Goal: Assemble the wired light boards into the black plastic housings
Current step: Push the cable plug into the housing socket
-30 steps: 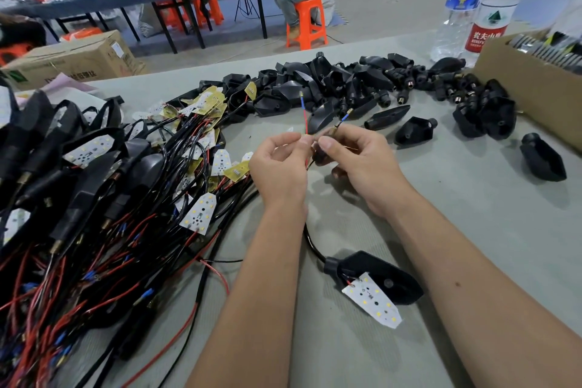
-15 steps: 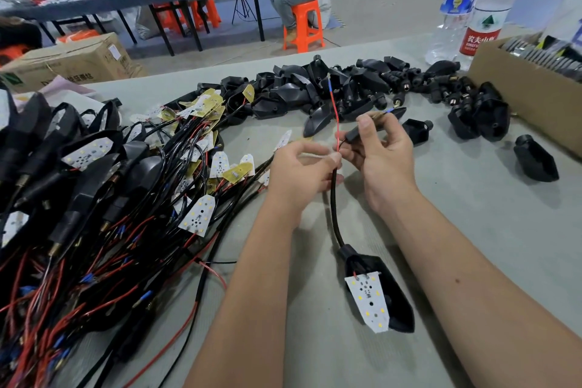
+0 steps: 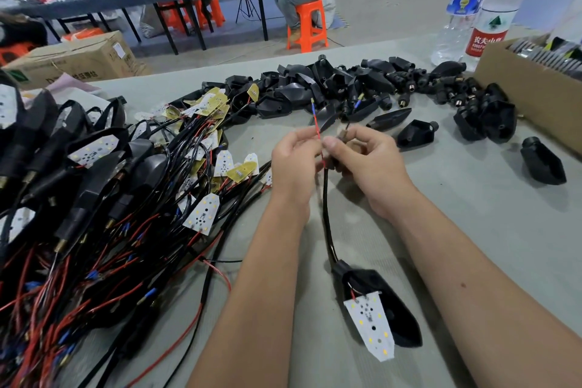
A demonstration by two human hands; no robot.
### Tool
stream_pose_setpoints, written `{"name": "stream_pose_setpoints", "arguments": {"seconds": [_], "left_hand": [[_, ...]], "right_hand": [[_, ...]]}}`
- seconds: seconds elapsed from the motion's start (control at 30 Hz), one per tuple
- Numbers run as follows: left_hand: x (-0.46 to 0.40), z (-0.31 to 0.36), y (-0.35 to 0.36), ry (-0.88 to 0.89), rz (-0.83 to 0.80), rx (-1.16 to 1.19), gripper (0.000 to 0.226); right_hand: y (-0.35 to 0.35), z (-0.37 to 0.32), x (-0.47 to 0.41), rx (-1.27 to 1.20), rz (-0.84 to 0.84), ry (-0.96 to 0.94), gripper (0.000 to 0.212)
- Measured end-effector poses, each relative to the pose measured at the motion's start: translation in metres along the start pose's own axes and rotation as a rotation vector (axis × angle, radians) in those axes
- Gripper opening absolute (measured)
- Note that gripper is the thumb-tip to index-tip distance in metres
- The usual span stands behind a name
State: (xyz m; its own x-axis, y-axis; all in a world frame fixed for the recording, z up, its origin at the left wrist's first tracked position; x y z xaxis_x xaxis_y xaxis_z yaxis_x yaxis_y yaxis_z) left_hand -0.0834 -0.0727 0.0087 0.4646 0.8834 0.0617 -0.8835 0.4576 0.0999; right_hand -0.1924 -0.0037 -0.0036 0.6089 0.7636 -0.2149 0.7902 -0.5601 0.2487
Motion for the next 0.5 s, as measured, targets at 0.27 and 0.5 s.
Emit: {"name": "stream_pose_setpoints", "arguments": {"seconds": [0.27, 0.5], "left_hand": [[-0.009, 0.005, -0.029, 0.156, 0.21, -0.117, 0.015], [-0.005, -0.001, -0.018, 0.219, -0.18, -0.593, 0.032]], "right_hand": [[0.002, -0.004, 0.001, -0.056, 0.025, 0.034, 0.017], [-0.012, -0.005, -0.001, -0.283, 0.191, 0.114, 0.021]]}}
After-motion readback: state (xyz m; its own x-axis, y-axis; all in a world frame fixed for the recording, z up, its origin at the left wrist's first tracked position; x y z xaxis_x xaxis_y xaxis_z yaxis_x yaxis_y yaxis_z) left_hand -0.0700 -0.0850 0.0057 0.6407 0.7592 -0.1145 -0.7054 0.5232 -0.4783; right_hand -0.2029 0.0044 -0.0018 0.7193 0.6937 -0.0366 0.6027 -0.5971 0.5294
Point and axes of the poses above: each hand's wrist, its own x-axis away from the middle knuckle, its own y-axis out of the palm, z = x × y, the point moved 4 cm from there along -x, towards the middle knuckle, and after that the axes turned 8 degrees about -x, right-handed, at the moved point
